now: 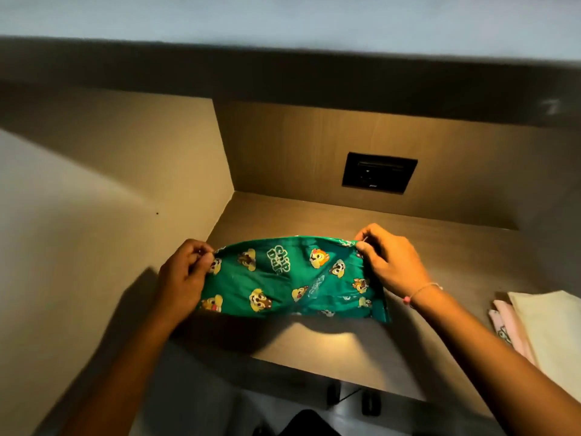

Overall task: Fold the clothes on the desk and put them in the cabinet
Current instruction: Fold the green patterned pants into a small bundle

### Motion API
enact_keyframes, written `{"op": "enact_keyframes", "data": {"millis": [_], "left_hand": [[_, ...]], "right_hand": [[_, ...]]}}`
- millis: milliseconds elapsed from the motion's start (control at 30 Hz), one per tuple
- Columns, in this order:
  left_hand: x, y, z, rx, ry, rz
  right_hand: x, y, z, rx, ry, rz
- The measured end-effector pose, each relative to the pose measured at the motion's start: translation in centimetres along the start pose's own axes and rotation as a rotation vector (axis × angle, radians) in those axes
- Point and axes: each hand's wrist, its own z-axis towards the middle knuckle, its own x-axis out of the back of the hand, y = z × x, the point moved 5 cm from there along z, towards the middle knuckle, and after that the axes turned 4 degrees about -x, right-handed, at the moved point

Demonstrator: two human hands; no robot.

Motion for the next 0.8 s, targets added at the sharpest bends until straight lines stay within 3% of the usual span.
{"op": "enact_keyframes", "data": {"millis": [100, 200, 333, 433, 567, 700, 800], "left_hand": [[-4.3, 0.3, 5.6, 0.126, -0.136, 0.149], [-5.9, 3.3, 10.8, 0.098, -0.076, 0.158], [-3.0, 9.8, 13.8, -0.171, 0.256, 0.087], [-1.4, 13.0, 10.3, -0.419, 0.343, 0.017], [-5.2, 8.9, 3.2, -0.516, 0.094, 0.194], [-10.7, 1.0, -2.5, -0.403, -0.393, 0.452], [-11.8, -1.7, -3.9, -0.383, -0.551, 0.518]], "right_hand": [[1.1, 0.7, 2.1, -0.155, -0.043, -0.037], [4.9, -0.1, 4.2, -0.229, 0.114, -0.034], [12.0, -3.2, 2.8, -0.051, 0.527, 0.069], [13.7, -3.2, -2.3, 0.055, 0.632, -0.044], [8.7, 1.8, -11.1, 0.075, 0.474, -0.194], [2.0, 7.8, -17.0, -0.094, 0.135, -0.262], [1.4, 9.4, -17.9, -0.167, 0.108, -0.206]]}}
